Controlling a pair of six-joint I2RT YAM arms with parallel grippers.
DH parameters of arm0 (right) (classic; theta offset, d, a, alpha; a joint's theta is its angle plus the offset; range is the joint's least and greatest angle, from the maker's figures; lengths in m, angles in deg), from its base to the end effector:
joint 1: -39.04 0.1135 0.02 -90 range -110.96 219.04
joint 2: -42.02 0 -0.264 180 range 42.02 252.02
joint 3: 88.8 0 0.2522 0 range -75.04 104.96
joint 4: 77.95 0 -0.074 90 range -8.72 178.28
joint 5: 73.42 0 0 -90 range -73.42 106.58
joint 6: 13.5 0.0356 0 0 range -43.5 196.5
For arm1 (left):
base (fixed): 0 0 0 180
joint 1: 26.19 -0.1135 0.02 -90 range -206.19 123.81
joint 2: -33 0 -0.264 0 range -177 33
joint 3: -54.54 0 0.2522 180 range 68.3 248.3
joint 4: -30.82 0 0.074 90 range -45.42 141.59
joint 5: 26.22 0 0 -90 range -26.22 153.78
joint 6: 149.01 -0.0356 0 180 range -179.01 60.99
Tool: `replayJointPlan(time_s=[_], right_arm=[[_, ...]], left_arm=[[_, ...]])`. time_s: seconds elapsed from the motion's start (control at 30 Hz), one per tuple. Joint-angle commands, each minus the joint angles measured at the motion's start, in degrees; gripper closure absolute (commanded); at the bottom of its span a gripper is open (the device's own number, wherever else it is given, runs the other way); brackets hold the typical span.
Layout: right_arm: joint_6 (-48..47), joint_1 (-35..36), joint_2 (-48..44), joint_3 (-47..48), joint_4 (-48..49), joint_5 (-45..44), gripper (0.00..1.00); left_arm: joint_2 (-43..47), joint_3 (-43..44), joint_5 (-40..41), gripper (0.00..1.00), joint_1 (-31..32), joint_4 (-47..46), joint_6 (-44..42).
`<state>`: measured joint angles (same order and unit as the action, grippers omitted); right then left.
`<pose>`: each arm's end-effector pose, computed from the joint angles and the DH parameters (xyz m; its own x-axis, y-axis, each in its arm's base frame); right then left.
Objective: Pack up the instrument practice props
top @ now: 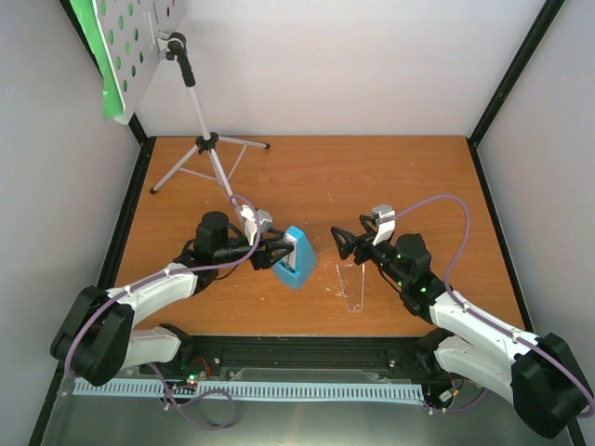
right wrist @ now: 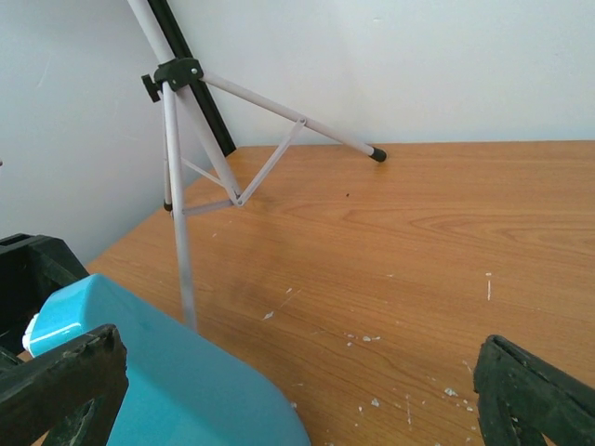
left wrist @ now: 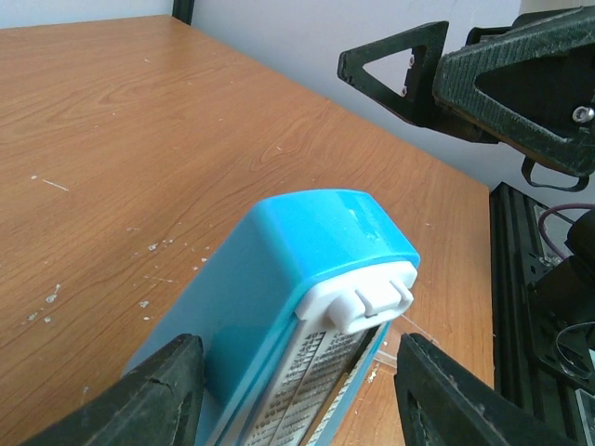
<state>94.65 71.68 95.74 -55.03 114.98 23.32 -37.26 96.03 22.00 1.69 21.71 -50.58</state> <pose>0.1741 0.1165 0.2269 -0.2952 0.1783 -0.9387 -0.5701 0.7555 0.3228 0.2069 -0.1363 0.2068 -0.4266 0.1020 -0.8987 0.8500 0.3849 -0.3598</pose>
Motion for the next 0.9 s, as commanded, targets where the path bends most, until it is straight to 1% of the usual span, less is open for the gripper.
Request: replayJointPlan(time_s=[0.0, 0.63, 0.87], right_arm=[[0.5, -0.3, -0.2, -1.0, 1.8, -0.3, 0.0], [0.6, -0.3, -0.5, -1.8, 2.0, -1.5, 0.0], [0.6, -0.3, -0.7, -1.7, 2.0, -1.9, 0.0]], left_arm=[[-0.5, 1.0, 0.1, 0.43, 0.9, -2.2, -0.5], [-0.9, 0.3, 0.6, 0.53, 1.1, -2.9, 0.4], [-0.4, -0.1, 0.5, 0.54, 1.1, -3.1, 0.6]])
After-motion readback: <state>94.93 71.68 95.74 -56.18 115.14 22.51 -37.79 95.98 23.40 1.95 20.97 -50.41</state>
